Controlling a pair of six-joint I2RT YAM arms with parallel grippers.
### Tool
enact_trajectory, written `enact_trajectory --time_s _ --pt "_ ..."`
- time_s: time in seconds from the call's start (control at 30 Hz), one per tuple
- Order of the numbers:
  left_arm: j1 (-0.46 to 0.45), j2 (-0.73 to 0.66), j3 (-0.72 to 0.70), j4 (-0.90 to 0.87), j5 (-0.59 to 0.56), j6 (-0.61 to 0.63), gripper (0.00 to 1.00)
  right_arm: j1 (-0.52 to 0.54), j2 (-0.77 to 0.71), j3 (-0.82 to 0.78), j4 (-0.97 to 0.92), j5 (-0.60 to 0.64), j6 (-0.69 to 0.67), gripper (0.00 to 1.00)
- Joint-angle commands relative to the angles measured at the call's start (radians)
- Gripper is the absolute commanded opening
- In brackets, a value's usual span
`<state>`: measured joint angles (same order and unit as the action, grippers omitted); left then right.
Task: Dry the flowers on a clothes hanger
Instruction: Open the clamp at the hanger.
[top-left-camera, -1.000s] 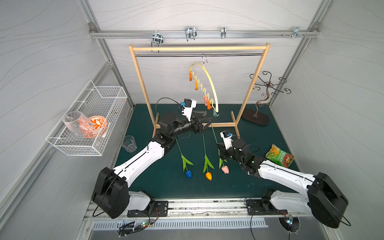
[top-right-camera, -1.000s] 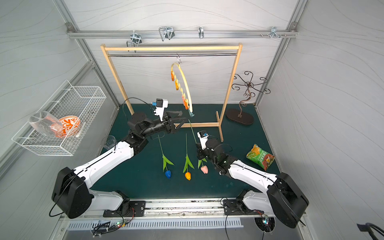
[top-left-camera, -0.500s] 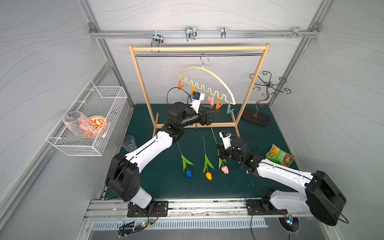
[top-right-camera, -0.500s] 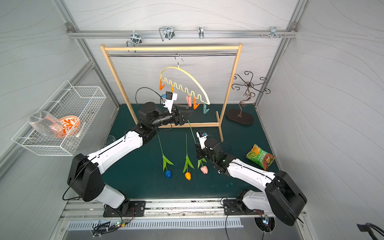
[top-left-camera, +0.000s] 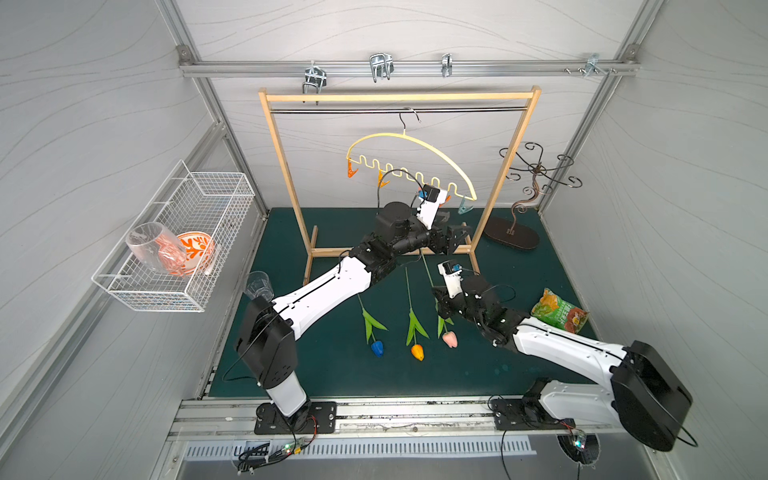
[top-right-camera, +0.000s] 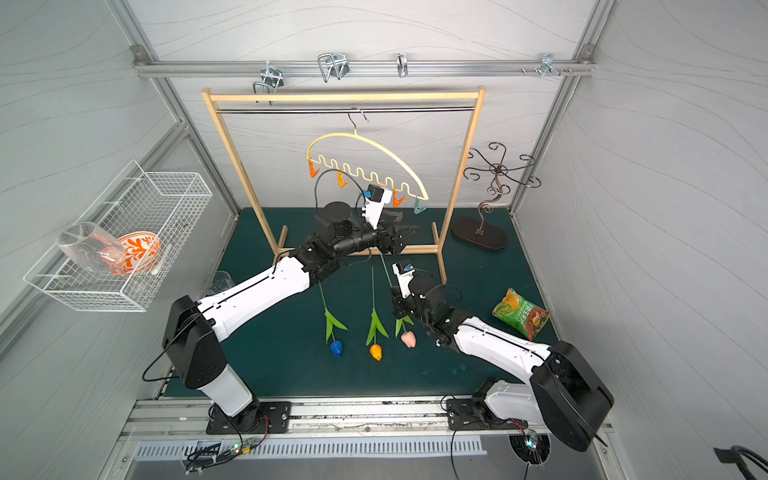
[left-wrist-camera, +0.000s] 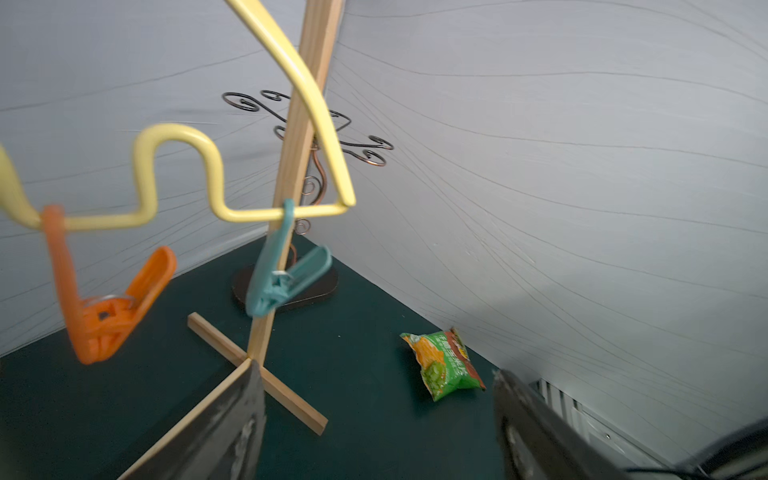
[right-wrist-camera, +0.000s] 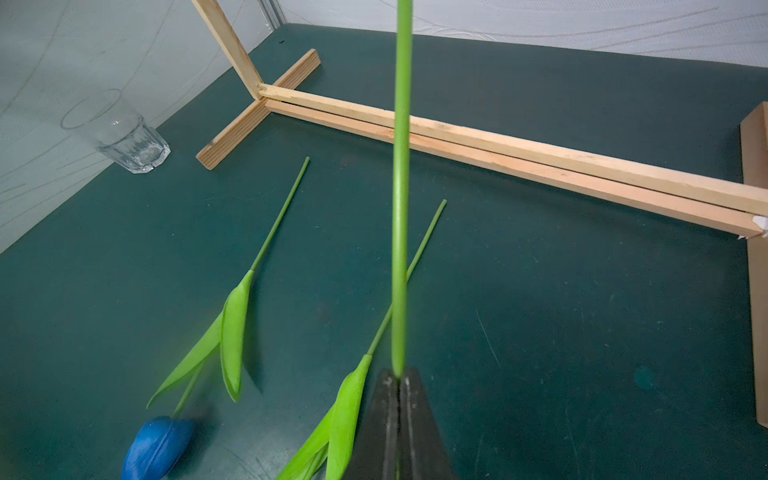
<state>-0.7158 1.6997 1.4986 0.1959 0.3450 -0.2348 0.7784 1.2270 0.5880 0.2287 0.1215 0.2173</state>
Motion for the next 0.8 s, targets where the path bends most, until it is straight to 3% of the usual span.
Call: enact_trajectory --time_s 0.0,0.23,0.77 --pt "0.0 0.036 0.107 -0.056 -0.102 0.003 0.86 -0.001 0.011 0.025 -0.018 -0.002 0.011 0.0" --pt "-0.015 0.063 0.134 -0.08 -0.148 0.066 0.85 -0.001 0.002 0.025 -0.026 0.005 0.012 0.0" --pt "-0.021 0.025 0.069 -0.004 -0.046 0.112 0.69 -0.001 0.006 0.036 -0.042 0.01 0.016 0.0"
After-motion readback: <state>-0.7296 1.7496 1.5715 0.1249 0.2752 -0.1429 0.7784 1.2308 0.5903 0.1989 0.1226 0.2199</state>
